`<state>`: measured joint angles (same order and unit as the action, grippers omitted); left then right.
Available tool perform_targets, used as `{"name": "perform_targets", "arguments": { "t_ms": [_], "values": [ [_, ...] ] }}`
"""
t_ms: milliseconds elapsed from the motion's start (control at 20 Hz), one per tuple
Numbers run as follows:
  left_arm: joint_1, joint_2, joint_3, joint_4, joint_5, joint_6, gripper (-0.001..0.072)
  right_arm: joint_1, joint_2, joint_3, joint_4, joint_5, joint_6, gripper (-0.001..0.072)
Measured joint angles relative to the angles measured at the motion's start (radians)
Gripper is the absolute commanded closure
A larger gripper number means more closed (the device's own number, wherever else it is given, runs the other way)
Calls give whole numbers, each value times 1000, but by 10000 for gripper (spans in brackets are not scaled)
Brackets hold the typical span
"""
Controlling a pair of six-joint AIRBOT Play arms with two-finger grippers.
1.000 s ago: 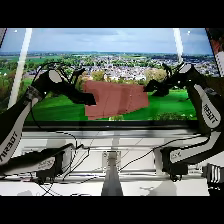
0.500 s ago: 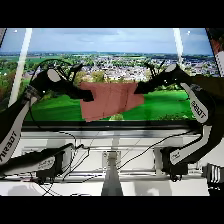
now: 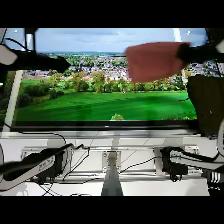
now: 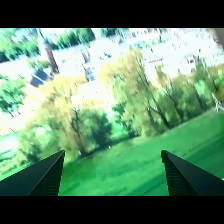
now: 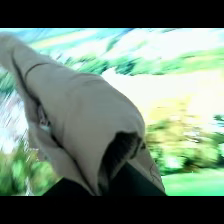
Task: Fold the clothes and pants, and hang the long-sleeved shirts on hangers.
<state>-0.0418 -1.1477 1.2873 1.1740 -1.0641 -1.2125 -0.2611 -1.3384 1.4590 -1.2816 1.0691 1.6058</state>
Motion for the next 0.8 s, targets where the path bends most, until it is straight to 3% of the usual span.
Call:
{"name": "perform_targets", "arguments": {
  "t_ms": [200, 400, 450, 500, 550, 600, 800],
  "values": [
    [19, 40, 13, 6, 11, 0, 15, -245, 113, 6, -143, 96, 247, 692],
    [24, 51, 17, 6, 16, 0, 15, -453, 164, -6, -279, 311, 449, 689],
    [25, 52, 17, 7, 16, 0, 15, -485, 169, -16, -301, 360, 477, 641],
    [26, 53, 18, 7, 16, 0, 15, -510, 172, -28, -313, 398, 503, 477],
    [26, 54, 18, 7, 16, 0, 15, -528, 174, -40, -322, 433, 532, 180],
    [26, 54, 18, 7, 16, 0, 16, -542, 177, -51, -330, 457, 571, 17],
    [26, 55, 18, 7, 16, 0, 15, -566, 180, -72, -352, 461, 668, 48]
  ]
}}
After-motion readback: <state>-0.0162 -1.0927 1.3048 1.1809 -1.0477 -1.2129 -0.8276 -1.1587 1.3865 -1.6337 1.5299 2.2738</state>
